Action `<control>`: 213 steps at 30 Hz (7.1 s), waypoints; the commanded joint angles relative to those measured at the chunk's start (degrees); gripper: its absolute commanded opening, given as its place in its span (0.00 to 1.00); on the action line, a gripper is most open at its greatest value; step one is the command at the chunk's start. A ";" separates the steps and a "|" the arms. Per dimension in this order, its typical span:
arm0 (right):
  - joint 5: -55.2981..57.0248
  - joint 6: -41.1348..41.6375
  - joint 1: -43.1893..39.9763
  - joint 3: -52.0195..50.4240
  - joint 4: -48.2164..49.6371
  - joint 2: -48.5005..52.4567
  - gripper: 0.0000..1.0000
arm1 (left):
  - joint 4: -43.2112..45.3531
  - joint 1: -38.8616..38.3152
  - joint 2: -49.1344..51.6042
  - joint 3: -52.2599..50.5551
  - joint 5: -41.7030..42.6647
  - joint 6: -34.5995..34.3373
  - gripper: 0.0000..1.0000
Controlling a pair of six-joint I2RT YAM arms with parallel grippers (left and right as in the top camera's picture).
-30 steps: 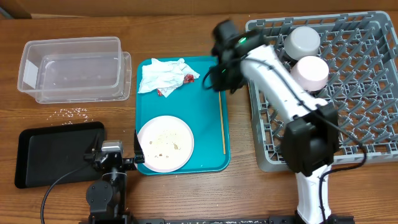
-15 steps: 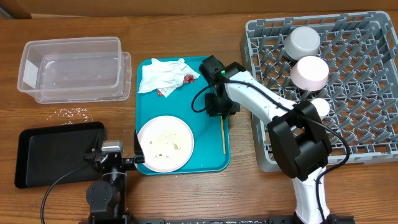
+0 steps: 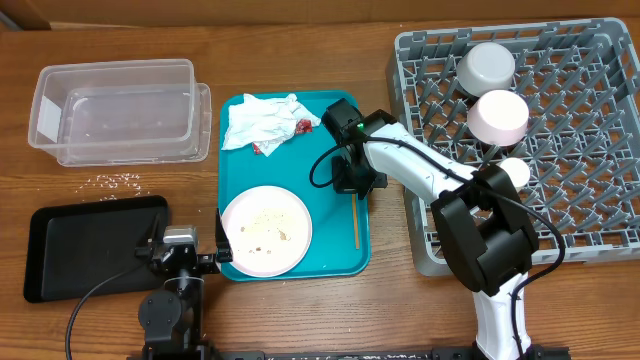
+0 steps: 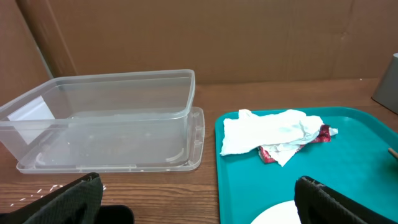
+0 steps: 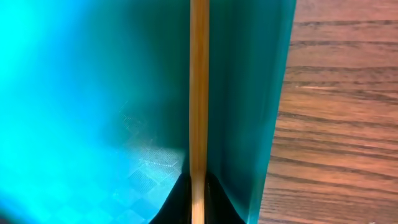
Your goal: Sort waste into correct bins and load items into the dishwasher
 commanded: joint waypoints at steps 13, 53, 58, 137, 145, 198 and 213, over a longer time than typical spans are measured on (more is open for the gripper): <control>15.30 -10.62 -12.28 36.87 -20.98 -2.84 0.04 | 0.11 0.28 -0.61 -0.22 0.63 -0.76 1.00; -3.78 -9.16 -28.59 28.28 -16.13 -12.59 1.00 | 0.11 0.28 -0.61 -0.22 0.63 -0.76 1.00; -3.80 -5.84 -39.39 29.51 -19.19 -19.96 1.00 | 0.11 0.28 -0.61 -0.22 0.63 -0.76 1.00; -14.73 -4.57 -69.05 29.46 -29.62 -23.32 1.00 | -64.48 -44.92 97.85 87.47 -11.74 -44.28 1.00; -14.73 -4.57 -69.05 29.46 -29.62 -23.32 1.00 | -61.96 -42.36 108.76 87.47 -6.60 -49.29 0.76; -14.73 -4.57 -69.05 29.46 -29.62 -23.32 1.00 | -59.71 -36.44 117.90 81.92 -3.56 -53.31 0.04; -14.73 -4.57 -69.05 29.46 -29.62 -23.32 1.00 | -69.53 -36.46 117.87 90.23 -6.47 -53.07 0.04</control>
